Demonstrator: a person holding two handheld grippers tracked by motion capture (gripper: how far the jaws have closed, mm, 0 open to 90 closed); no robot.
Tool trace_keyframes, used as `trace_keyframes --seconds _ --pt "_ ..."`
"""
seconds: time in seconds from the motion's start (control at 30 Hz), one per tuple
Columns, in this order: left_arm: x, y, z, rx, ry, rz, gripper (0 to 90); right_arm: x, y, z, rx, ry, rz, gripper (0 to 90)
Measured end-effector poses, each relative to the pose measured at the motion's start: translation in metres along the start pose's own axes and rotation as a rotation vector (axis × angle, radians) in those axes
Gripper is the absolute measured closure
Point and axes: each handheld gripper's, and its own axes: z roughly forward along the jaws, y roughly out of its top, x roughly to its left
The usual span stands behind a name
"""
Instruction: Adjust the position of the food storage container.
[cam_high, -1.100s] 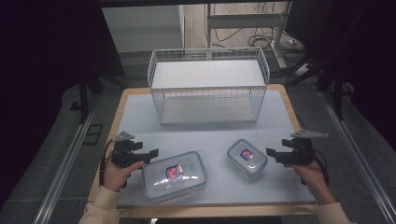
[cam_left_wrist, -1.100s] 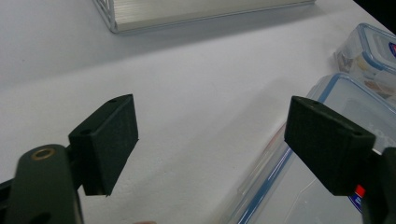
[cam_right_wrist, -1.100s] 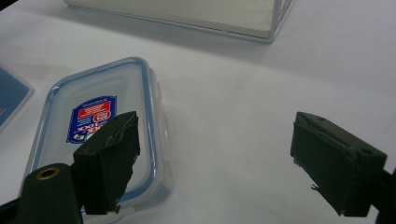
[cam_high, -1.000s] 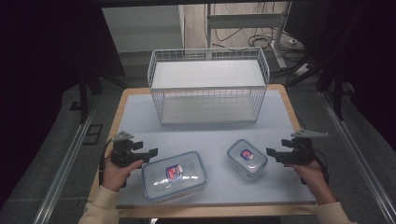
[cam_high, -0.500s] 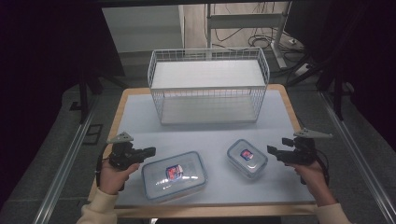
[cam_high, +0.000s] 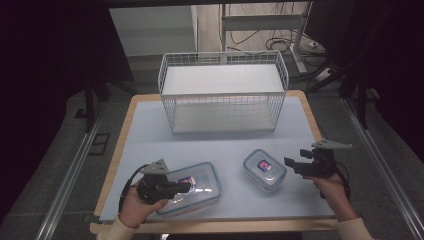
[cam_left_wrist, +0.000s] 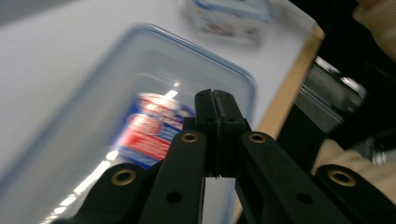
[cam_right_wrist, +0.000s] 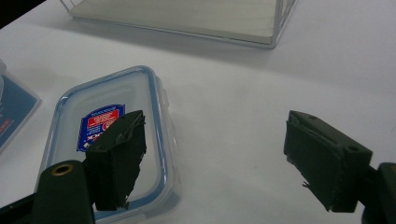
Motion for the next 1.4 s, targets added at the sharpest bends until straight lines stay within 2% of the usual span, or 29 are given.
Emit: trace_keyframes --seconds 0.03,0.07,0.13,0.17,0.2,0.23,0.3,0.33,0.47,0.57,0.6,0.63,0.7,0.8,0.9,1.23,1.27,1.3,1.4 --pt "-0.008 -0.002 0.005 0.026 -0.02 0.022 90.0 0.0 0.0 0.001 0.003 0.001 0.001 20.7" --pt "-0.008 -0.002 0.005 0.026 -0.02 0.022 90.0 0.0 0.0 0.001 0.003 0.001 0.001 20.7" --pt "-0.02 -0.006 0.014 0.067 -0.05 0.049 90.0 0.001 -0.002 0.003 0.01 0.004 0.0 20.7" --pt "-0.02 -0.006 0.014 0.067 -0.05 0.049 90.0 0.001 -0.002 0.003 0.01 0.004 0.0 20.7" --pt "-0.024 -0.008 0.018 0.088 -0.055 0.061 90.0 0.001 -0.002 0.004 0.012 0.004 0.0 20.6" --pt "-0.029 -0.012 0.024 0.124 -0.048 0.073 90.0 0.001 -0.002 0.005 0.015 0.003 0.0 20.6" --pt "-0.034 -0.016 0.03 0.163 -0.036 0.093 90.0 0.001 -0.003 0.005 0.018 0.003 0.001 20.6" --pt "-0.034 -0.016 0.03 0.163 -0.036 0.093 90.0 0.001 -0.003 0.005 0.018 0.003 0.001 20.6" --pt "-0.043 -0.025 0.041 0.21 0.024 0.113 90.0 0.001 -0.005 0.007 0.027 0.0 0.004 20.4" --pt "-0.043 -0.029 0.046 0.233 0.061 0.123 90.0 0.0 -0.006 0.008 0.031 -0.001 0.006 20.4" --pt "-0.043 -0.029 0.046 0.233 0.061 0.123 90.0 0.0 -0.006 0.008 0.031 -0.001 0.006 20.4" --pt "-0.042 -0.031 0.05 0.249 0.078 0.132 90.0 0.0 -0.006 0.008 0.032 -0.002 0.006 20.4" --pt "-0.042 -0.031 0.053 0.261 0.083 0.141 90.0 0.0 -0.007 0.009 0.032 -0.002 0.006 20.4" --pt "-0.04 -0.031 0.055 0.266 0.087 0.147 90.0 0.0 -0.007 0.009 0.034 -0.003 0.006 20.4" --pt "-0.037 -0.028 0.056 0.267 0.11 0.148 90.0 -0.001 -0.007 0.009 0.035 -0.005 0.008 20.4" --pt "-0.006 -0.011 0.062 0.254 0.134 0.117 90.0 -0.001 -0.008 0.012 0.048 -0.007 0.004 20.2" --pt "-0.006 -0.011 0.062 0.254 0.134 0.117 90.0 -0.001 -0.009 0.012 0.049 -0.006 0.004 20.2" --pt "0.001 -0.008 0.063 0.252 0.14 0.105 90.0 -0.001 -0.009 0.013 0.05 -0.005 0.006 20.2" --pt "0.007 -0.005 0.064 0.247 0.14 0.089 90.0 -0.002 -0.009 0.013 0.05 -0.006 0.006 20.1"
